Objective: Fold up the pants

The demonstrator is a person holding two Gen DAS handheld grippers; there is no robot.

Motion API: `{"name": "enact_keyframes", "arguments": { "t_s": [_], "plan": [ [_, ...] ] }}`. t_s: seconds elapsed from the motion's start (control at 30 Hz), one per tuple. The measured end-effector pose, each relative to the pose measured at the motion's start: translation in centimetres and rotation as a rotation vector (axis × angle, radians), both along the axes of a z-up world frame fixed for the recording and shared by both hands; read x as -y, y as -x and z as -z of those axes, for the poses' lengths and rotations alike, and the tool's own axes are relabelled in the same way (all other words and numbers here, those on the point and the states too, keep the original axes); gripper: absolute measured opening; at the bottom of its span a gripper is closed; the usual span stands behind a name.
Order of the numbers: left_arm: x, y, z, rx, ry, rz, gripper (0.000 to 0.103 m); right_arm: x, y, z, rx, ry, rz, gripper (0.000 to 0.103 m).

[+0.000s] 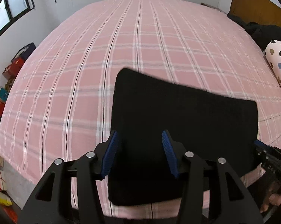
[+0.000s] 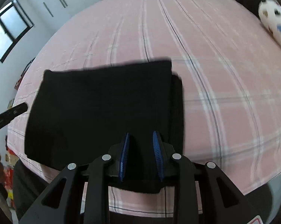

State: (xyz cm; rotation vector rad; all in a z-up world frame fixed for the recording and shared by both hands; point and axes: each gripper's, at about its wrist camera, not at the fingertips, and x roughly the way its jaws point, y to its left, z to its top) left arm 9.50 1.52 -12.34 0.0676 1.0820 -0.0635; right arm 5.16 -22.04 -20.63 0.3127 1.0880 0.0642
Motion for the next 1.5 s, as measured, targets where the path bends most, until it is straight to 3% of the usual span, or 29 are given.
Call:
{"name": "enact_keyframes", "arguments": {
  "t_s": [0.1,0.17,0.2,0.3,0.43,0.53,0.67,0.7,0.8,0.9,1.13,1.27,1.33,1.4,1.5],
  "plan": [
    [-0.3,1.6,0.5,-0.014,-0.003,-0.01,0.048,-0.1,0.7,-2.1,0.04,-0.067,0.007,0.027],
    [-0.6,2.3,0.9,-0.022,-0.001,-0.015,0.048,-0.7,1.0,-2.3,0.041,-0.019,-0.02,0.029],
    [-0.6,2.6,1.1,-0.029,0.0,-0.017,0.048,-1.0,1.1,-1.5,0.016,0.012,-0.031,0.034],
    [-0.5,3.6,2.2,-0.063,0.002,-0.016,0.048,-1.4,1.1,1.1,-0.021,0.054,-0.039,0.034],
    [-0.7,4.5,5.3,-0.13,-0.02,-0.018,0.05,-1.9,1.9,-0.8,0.01,0.04,-0.022,0.034],
    [-1.5,5.3,5.5,-0.12,0.013,-0.034,0.05,-1.7,2.7,-1.8,0.033,0.042,-0.041,0.034],
    [-1.2,5.6,6.0,-0.122,-0.011,-0.034,0.053,-1.6,2.6,2.2,-0.042,0.127,-0.049,0.037],
    [-1.0,5.8,5.9,-0.121,-0.016,-0.032,0.053,-1.6,2.7,1.8,-0.038,0.12,-0.036,0.044],
    [-1.0,6.8,4.2,-0.094,-0.023,-0.012,0.056,-1.2,3.2,-0.1,-0.013,0.046,-0.011,0.044],
    [-1.3,7.7,3.0,-0.076,0.001,-0.015,0.061,-1.1,3.8,-1.7,0.035,0.087,-0.021,0.044],
    [-1.0,9.4,1.8,-0.049,-0.034,-0.008,0.063,-0.3,4.1,-0.7,0.015,0.077,0.02,0.044],
    [-0.6,9.6,2.5,-0.058,-0.056,0.0,0.063,-2.3,3.9,-1.6,0.063,0.091,-0.039,0.044],
    [-0.5,9.5,2.9,-0.068,-0.066,-0.007,0.063,-3.5,3.2,-1.7,0.078,0.1,-0.078,0.035],
    [-0.6,9.5,3.2,-0.078,-0.057,-0.008,0.063,-4.6,2.7,-2.0,0.082,0.101,-0.108,0.014],
    [-0.7,9.2,3.5,-0.079,-0.069,-0.008,0.063,-5.9,1.9,-2.0,0.084,0.124,-0.141,0.013]
  ]
}}
